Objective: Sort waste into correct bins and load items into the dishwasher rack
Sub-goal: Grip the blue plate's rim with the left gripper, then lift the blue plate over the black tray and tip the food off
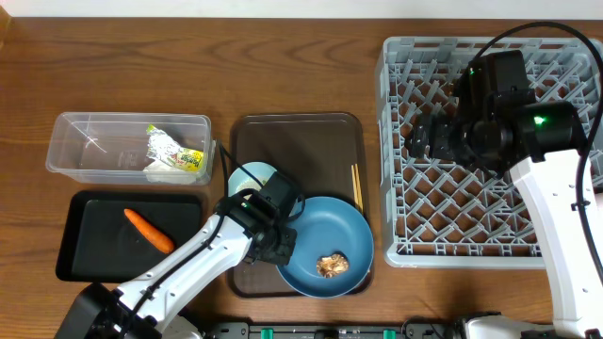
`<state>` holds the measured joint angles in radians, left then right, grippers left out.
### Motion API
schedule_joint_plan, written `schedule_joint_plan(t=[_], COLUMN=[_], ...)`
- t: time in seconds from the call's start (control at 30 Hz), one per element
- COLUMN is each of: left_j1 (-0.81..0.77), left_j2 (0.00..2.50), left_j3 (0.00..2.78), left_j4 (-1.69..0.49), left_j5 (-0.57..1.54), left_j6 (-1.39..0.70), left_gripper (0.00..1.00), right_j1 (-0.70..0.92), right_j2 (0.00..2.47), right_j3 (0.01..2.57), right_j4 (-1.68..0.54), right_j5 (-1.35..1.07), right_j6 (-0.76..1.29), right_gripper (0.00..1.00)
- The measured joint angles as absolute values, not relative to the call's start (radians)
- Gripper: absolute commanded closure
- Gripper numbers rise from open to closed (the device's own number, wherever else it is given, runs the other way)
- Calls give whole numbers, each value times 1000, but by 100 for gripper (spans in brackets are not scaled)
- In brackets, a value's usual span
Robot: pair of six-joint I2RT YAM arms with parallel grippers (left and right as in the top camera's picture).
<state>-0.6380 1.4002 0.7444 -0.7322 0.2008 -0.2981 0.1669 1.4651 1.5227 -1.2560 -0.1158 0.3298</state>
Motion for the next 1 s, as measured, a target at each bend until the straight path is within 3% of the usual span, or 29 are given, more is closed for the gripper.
schedule_joint_plan(t=[0.13,0.27,0.3,0.63,1.0], left_j1=[-638,-638,-638,-635,-636], left_j2=[1409,1451,1462,1456,1327], left_j3=[744,744,745,751,832], left_j4=[-727,-714,-712,-723,-922], left_j5=[176,168,167,176,152], left_j6=[-300,-314,-317,-337,-348], left_gripper=[66,92,94,94,94], right_j1=[167,167,167,167,167], right_j2=[1465,1465,1465,1465,1465], right_j3=[1523,1523,1523,1523,1523], right_j4=[-1256,-1256,-1256,-1256,-1245], right_j5=[-116,-116,-116,-116,-116], right_j6=[330,330,330,330,330], right_gripper=[1,1,1,1,1])
